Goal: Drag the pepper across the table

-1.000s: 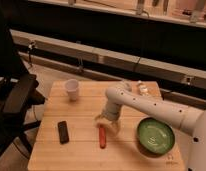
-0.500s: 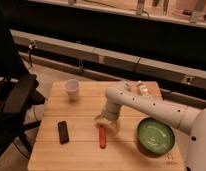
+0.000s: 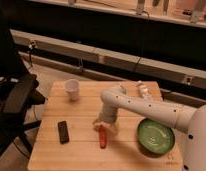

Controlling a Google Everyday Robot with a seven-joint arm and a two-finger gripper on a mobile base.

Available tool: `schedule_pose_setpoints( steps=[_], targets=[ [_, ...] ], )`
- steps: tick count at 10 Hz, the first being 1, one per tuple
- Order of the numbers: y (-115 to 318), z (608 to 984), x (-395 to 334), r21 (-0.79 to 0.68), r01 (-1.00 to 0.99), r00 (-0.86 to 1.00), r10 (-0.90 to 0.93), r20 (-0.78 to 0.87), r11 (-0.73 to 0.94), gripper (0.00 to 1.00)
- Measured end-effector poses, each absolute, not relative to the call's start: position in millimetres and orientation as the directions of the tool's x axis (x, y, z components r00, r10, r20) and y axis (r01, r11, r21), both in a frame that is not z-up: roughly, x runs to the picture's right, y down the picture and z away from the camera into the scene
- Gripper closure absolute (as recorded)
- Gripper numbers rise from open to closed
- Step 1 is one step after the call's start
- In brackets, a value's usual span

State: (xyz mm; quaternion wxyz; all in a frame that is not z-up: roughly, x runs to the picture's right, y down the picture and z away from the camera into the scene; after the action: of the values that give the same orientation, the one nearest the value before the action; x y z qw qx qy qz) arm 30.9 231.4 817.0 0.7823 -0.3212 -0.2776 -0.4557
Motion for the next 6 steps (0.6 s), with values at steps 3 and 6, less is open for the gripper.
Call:
schedule_pose_setpoints(
  steps=[3, 6],
  targets=[
    [249.9, 816.8, 28.2, -0.236, 0.917, 0.385, -0.553, 0.739, 0.322, 0.20],
    [264.3, 818.8, 26.3, -0.237, 0.923, 0.372, -0.539, 0.756, 0.304, 0.33]
  ],
)
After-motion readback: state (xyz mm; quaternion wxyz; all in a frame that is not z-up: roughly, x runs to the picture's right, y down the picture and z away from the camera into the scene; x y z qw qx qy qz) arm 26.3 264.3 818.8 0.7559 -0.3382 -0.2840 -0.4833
